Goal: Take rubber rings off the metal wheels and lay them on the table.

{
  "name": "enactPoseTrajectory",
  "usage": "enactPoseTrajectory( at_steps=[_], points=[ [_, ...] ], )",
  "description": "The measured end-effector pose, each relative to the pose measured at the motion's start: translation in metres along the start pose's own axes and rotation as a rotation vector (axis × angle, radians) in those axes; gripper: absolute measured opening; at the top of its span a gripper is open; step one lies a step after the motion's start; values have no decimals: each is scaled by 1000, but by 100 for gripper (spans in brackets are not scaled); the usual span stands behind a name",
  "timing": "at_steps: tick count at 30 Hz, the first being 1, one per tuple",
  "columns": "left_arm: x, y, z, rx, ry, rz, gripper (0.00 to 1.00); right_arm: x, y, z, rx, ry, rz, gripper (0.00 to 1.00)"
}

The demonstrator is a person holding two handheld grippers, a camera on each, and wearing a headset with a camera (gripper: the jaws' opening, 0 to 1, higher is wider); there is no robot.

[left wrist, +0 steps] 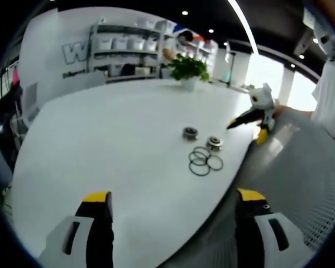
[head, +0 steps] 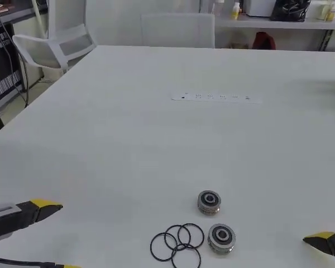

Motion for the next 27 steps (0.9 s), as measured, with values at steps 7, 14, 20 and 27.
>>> enactPoseTrajectory(
  at_steps=[7,14,20,27],
  points=[
    [1,0,0,0,4,3,92,-3,2,1,3,-3,8,99],
    [1,0,2,-19,-5,1,91,-5,4,1,15,-8,15,99],
    [1,0,1,-17,-8,-3,91,-6,7,1,28,-10,25,98],
    [2,1,1,-13,1,-4,89,-5,9,3,30,-18,41,96]
  ],
)
Point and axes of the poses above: the centre of the closed fingertips' face, and the gripper's own axes: y roughly backward along the fingers, x roughly to its right, z roughly out of its underside, the point moved 3 cm from there along y, roughly backward along the fingers
